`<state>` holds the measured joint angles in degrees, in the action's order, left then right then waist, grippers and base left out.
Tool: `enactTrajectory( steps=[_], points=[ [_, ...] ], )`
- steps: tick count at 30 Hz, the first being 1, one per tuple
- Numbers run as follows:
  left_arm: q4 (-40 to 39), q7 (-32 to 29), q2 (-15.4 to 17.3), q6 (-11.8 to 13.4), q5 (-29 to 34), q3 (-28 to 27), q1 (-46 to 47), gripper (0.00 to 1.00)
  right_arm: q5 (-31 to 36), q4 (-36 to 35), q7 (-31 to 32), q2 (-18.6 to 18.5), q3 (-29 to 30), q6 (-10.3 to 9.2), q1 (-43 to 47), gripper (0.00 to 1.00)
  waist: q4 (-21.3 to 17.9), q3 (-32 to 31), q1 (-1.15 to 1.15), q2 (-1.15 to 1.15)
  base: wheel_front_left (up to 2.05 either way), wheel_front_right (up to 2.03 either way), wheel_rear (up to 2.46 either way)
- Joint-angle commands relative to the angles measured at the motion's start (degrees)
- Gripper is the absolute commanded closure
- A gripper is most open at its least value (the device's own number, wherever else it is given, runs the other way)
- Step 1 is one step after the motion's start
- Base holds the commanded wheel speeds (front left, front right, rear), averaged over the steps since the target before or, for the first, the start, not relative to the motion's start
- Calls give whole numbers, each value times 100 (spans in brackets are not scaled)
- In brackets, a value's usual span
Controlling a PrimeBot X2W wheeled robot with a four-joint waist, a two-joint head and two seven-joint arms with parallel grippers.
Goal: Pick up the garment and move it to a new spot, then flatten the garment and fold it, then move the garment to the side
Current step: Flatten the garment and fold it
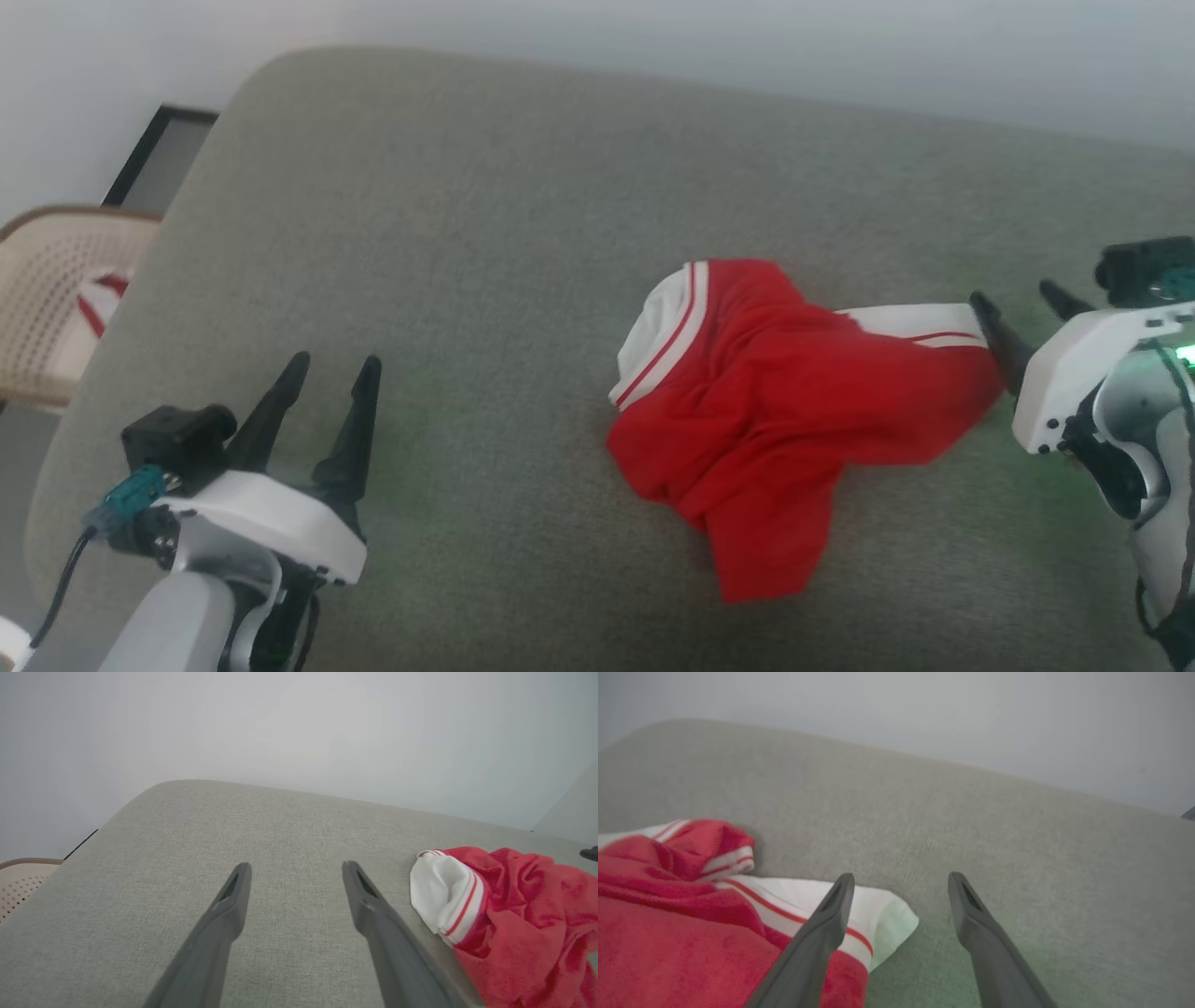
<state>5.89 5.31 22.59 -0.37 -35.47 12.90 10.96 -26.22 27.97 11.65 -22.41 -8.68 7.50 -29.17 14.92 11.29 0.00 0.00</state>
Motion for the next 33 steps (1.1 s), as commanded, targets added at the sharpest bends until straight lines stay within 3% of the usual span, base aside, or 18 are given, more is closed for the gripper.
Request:
enactTrajectory(
  steps=[1, 9, 10, 11, 20, 29, 33],
  points=[
    [61, 63, -60, -40, 35, 40, 156, 0, -46, 152, 323, -108, -156, -2, -153, 0, 202, 266, 0, 0, 0, 0, 0],
    [303, 208, -248, -138, 15, 169, 489, 0, -292, 722, 1524, -298, -637, -4, -471, 0, 298, 554, 0, 0, 0, 0, 0],
    [335, 234, -256, -142, 9, 177, 514, 0, -289, 804, 1612, -302, -688, -4, -507, 41, 298, 571, 0, 0, 0, 0, 0],
    [375, 247, -267, -148, 3, 182, 548, 0, -289, 869, 1650, -296, -712, -6, -541, 100, 299, 582, 0, 0, 0, 0, 0],
    [637, 397, -221, -171, -55, 104, 559, 0, -405, 865, 1417, -298, -731, -5, -876, 100, 175, 412, 0, 0, 0, 0, 0],
    [599, 361, -4, -92, -184, -78, 279, 0, -789, -69, 1364, -571, -631, -5, -545, 100, -168, 21, 0, 0, 0, 0, 0],
    [520, 345, 89, -49, -225, -164, 84, 0, -896, -648, 1442, -758, -287, -5, -101, 100, -358, -165, 0, 0, 0, 0, 0]
  ],
)
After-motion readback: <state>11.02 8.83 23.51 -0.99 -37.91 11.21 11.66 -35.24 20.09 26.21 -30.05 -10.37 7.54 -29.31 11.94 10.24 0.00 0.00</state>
